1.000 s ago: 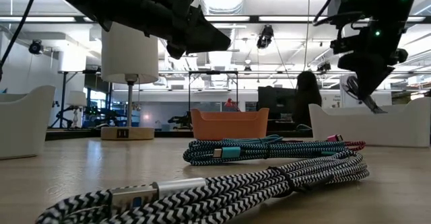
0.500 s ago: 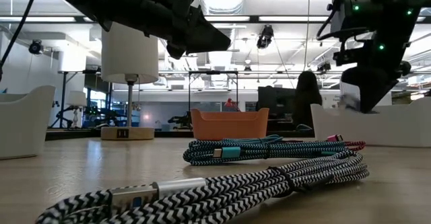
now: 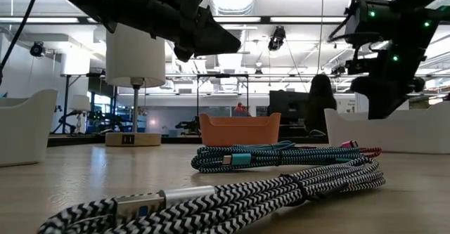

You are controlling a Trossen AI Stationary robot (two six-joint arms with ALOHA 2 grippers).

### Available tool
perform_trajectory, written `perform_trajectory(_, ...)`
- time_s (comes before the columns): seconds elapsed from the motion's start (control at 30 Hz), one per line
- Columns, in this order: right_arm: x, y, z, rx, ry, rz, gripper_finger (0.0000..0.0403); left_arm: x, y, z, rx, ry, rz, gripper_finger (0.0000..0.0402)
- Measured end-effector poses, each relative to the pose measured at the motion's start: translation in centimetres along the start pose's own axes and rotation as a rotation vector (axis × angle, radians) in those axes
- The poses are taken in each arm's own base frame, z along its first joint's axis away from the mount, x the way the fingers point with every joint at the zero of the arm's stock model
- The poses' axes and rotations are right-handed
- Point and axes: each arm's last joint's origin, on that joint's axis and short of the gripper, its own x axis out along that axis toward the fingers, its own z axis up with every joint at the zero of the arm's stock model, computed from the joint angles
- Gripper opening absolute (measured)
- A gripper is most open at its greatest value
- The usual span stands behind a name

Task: Pick & Place USB Port
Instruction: Put the top blue and white charger cable into the orange bin

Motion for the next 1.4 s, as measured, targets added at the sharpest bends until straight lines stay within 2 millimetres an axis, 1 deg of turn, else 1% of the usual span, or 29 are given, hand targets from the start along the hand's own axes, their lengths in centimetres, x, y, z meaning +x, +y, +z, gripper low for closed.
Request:
perform_trajectory(0.23, -2.1, 1.0, 2.3, -0.119, -0.061, 0.078, 0.0107, 0.0, 0.0, 0.0, -0.009, 0.0, 0.0, 0.0115)
perform_trajectory(0.33, -3.0, 1.3, 3.2, -0.128, -0.089, 0.103, 0.0124, 0.0, 0.0, -0.1, -0.023, 0.012, 0.001, 0.0115)
perform_trajectory(0.47, -3.8, 1.6, 4.0, -0.097, -0.114, 0.136, 0.0147, 0.0, 0.0, -0.5, -0.019, 0.046, 0.003, 0.0115)
perform_trajectory(0.67, -4.1, 1.7, 4.3, -0.052, -0.121, 0.152, 0.0164, 0.0, 0.1, -0.9, -0.08, 0.087, 0.006, 0.0114)
perform_trajectory(0.87, -4.1, 2.0, 4.6, -0.033, -0.155, 0.184, 0.0159, 0.2, -0.2, -1.5, -0.087, 0.128, -0.01, 0.0123)
perform_trajectory(1.1, -4.2, 2.2, 4.9, -0.03, -0.181, 0.207, 0.0149, 2.0, -0.7, -3.6, -0.151, 0.158, -0.029, 0.016)
perform_trajectory(1.23, -4.1, 2.2, 4.8, -0.032, -0.18, 0.205, 0.0148, 3.7, -1.2, -4.8, -0.154, 0.194, -0.029, 0.0174)
perform_trajectory(1.4, -4.1, 2.2, 4.7, -0.035, -0.178, 0.203, 0.015, 6.1, -1.9, -6.5, -0.155, 0.256, -0.045, 0.0179)
